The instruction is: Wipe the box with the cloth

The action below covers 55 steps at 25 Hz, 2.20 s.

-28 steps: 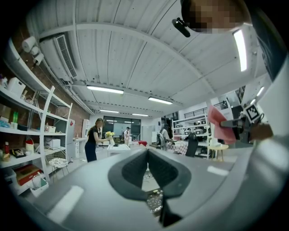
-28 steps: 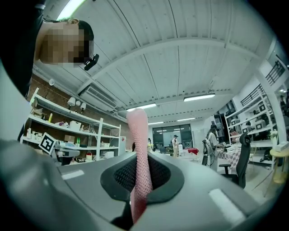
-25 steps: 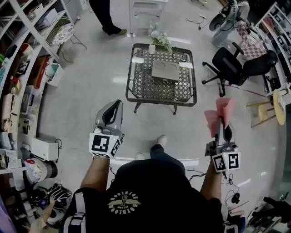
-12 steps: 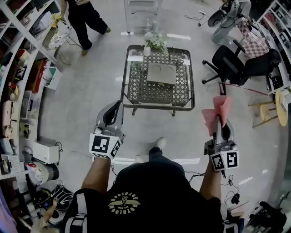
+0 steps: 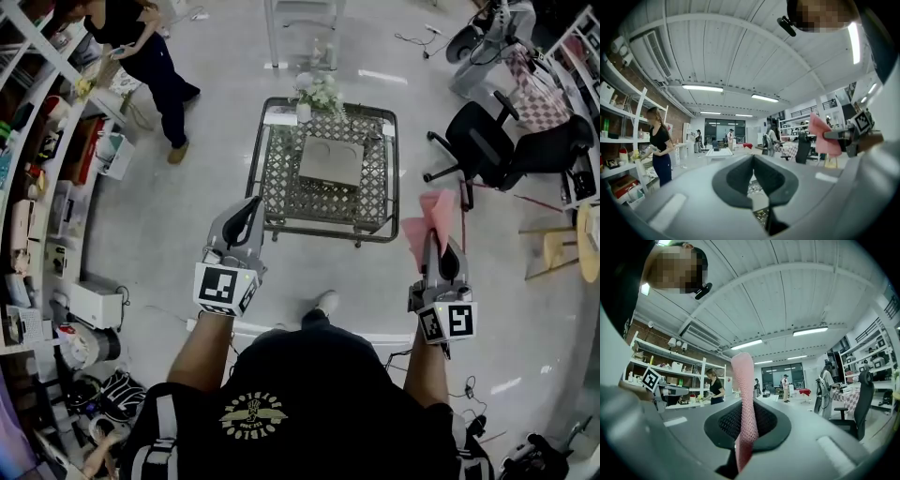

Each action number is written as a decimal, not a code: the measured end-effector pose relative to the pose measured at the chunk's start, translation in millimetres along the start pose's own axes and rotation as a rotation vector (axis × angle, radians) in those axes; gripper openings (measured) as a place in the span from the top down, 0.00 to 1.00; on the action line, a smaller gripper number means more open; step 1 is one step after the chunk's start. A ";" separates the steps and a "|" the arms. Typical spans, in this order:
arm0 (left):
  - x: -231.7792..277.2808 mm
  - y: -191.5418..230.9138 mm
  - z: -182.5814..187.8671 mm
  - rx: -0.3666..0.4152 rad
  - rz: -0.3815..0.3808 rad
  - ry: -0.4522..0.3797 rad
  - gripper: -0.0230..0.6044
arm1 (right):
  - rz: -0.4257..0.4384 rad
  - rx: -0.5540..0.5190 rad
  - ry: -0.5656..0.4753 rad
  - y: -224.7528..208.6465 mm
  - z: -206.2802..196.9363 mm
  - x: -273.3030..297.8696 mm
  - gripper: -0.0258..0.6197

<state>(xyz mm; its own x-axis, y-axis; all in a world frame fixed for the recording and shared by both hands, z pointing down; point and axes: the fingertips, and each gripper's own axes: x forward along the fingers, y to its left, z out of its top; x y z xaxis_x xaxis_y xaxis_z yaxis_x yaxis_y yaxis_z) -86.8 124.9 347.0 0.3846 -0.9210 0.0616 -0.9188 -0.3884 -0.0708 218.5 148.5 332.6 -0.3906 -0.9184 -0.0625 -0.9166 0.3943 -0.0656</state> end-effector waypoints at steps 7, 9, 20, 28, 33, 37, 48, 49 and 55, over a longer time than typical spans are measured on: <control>49.2 -40.7 3.8 0.011 -0.006 0.001 0.96 | 0.043 -0.044 0.055 -17.3 -27.3 29.2 0.93; 56.6 -51.6 4.8 0.008 -0.015 -0.001 0.96 | 0.053 -0.050 0.065 -20.9 -30.3 32.6 0.93; 69.6 -49.6 6.8 -0.001 0.003 -0.010 0.96 | 0.082 -0.033 0.039 -35.3 -22.6 53.8 0.93; 87.9 -40.5 -9.0 -0.011 -0.055 0.020 0.96 | 0.078 0.006 0.066 -31.7 -34.1 77.6 0.93; 111.6 -16.4 -15.8 -0.018 -0.072 0.035 0.96 | 0.057 0.010 0.107 -30.8 -47.3 103.6 0.93; 136.9 12.1 -17.5 -0.024 -0.081 0.047 0.96 | 0.058 0.032 0.116 -27.2 -53.5 137.5 0.93; 198.4 96.5 -23.7 -0.049 -0.117 0.042 0.96 | 0.055 0.023 0.166 1.8 -67.1 239.6 0.93; 202.2 105.3 -26.2 -0.056 -0.120 0.044 0.96 | 0.055 0.015 0.173 6.6 -68.2 247.6 0.93; 225.5 147.9 -31.1 -0.098 -0.149 0.048 0.96 | 0.040 0.007 0.192 25.0 -69.5 290.5 0.93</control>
<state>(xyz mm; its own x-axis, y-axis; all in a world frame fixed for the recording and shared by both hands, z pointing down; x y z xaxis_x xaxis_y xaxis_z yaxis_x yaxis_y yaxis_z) -138.7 -139.3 381.4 0.5150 -0.8499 0.1116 -0.8569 -0.5140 0.0396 76.2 -110.7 382.0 -0.4364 -0.8909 0.1261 -0.8997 0.4303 -0.0734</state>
